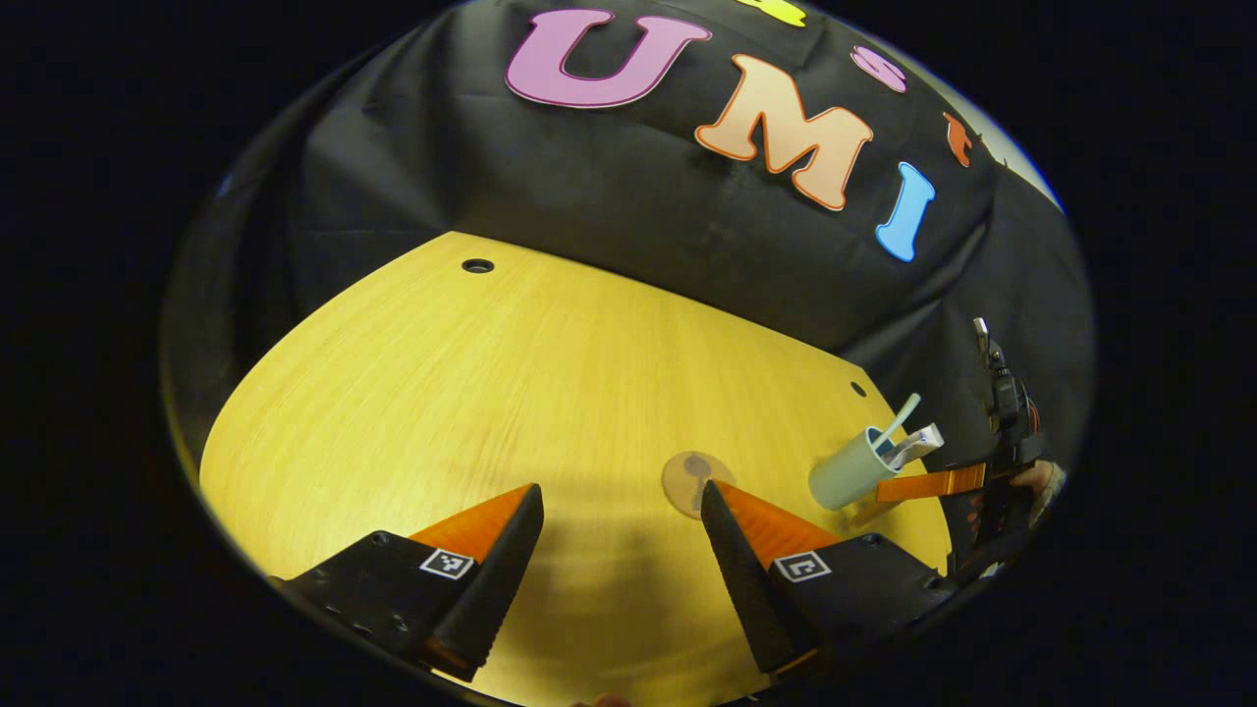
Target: Put the toothbrush and toothpaste on the desktop into the cup, then pick up the cup and place it on the coaster on the desktop.
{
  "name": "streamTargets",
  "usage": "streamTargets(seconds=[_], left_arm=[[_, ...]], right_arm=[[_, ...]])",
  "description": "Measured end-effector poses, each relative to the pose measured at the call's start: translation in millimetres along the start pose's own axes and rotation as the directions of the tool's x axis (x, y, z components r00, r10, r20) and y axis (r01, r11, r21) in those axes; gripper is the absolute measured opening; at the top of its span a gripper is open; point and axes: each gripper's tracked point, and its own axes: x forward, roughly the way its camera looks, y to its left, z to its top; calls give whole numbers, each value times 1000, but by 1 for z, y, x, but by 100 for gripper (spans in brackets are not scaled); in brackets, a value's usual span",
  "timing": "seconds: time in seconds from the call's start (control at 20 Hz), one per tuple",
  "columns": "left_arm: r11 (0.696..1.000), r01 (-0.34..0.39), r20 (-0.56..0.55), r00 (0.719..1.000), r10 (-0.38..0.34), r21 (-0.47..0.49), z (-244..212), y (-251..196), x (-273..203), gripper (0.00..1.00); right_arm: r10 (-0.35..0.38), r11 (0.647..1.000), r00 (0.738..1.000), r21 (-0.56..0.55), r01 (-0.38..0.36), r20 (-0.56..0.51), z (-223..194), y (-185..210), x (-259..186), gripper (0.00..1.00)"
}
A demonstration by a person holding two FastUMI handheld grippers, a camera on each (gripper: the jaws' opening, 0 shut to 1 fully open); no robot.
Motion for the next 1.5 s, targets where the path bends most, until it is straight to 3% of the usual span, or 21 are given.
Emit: streamTargets(seconds=[0.3,0.45,0.5,0.55,0.7,0.8,0.85,1.25,1.5], left_arm=[[1000,-21,-9,1000,21,-9,-2,19,-9,94],[1000,-18,-32,999,18,-12,-5,23,-6,94],[1000,-20,-33,999,20,-14,-5,24,-5,94],[1000,-12,-36,999,11,-24,-4,23,-1,94],[1000,-12,-58,998,10,-25,-8,27,1,94],[1000,-16,-50,999,16,-14,-5,28,0,94],[1000,-16,-49,999,16,-12,-5,28,1,94],[1000,4,-60,998,-5,-19,-4,24,1,94],[1000,-21,-49,999,20,-17,-1,26,-1,94]], right_arm=[[-71,997,994,22,73,-81,-1,-4,18,97],[-89,996,990,18,92,-110,-1,-9,21,86],[-96,995,988,3,97,-122,-2,-10,22,72],[-108,994,985,-15,107,-134,-2,-12,23,67],[-121,993,979,-28,118,-161,-8,-14,23,70],[-121,992,979,-38,117,-162,-14,-15,23,49],[-130,991,977,-45,124,-170,-13,-15,18,29],[-153,986,977,-88,141,-148,-12,-10,19,24],[-86,988,988,-138,68,-131,-10,-3,15,22]])
